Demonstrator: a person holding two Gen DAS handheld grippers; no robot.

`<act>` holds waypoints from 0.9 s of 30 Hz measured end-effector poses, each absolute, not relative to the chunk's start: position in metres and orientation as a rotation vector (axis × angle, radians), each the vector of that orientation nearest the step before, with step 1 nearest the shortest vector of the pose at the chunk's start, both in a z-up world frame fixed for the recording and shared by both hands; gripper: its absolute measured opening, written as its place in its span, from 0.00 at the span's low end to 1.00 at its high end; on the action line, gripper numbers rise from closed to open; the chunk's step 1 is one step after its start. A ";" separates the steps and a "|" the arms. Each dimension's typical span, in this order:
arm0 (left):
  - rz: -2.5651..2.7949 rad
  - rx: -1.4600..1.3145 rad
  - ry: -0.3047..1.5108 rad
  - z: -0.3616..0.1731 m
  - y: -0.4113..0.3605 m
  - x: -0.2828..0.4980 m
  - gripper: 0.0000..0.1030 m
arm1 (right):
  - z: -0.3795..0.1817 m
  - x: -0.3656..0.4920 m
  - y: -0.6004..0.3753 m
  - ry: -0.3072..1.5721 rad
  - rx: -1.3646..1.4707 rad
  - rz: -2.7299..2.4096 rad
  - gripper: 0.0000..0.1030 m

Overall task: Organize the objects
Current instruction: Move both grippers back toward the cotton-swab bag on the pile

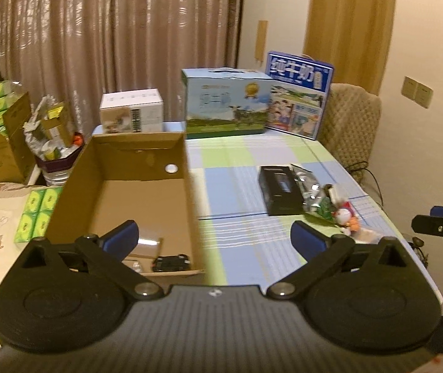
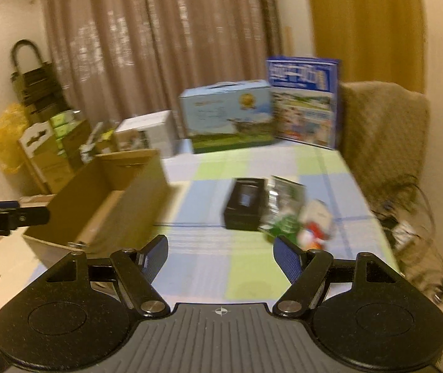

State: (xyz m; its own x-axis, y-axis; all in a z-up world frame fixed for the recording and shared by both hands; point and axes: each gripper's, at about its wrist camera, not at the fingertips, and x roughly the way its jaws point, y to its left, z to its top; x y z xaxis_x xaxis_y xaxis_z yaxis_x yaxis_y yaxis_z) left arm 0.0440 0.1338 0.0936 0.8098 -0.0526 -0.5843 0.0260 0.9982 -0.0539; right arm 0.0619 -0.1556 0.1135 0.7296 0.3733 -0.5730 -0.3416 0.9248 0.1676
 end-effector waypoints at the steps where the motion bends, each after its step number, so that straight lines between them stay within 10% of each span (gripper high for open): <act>1: -0.051 -0.041 0.627 0.093 0.127 0.045 0.99 | 0.112 0.060 -0.164 0.643 0.056 0.380 0.70; 27: -0.230 0.033 0.717 0.052 0.022 0.096 0.99 | 0.064 0.078 -0.255 0.743 0.087 0.277 0.70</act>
State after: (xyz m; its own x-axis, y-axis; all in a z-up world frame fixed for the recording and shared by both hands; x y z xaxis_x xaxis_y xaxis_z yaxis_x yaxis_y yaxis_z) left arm 0.0956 0.0219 0.0521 0.7300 -0.1975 -0.6543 0.2202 0.9743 -0.0484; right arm 0.0777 -0.2551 0.0639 0.7021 0.2796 -0.6549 -0.2184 0.9599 0.1757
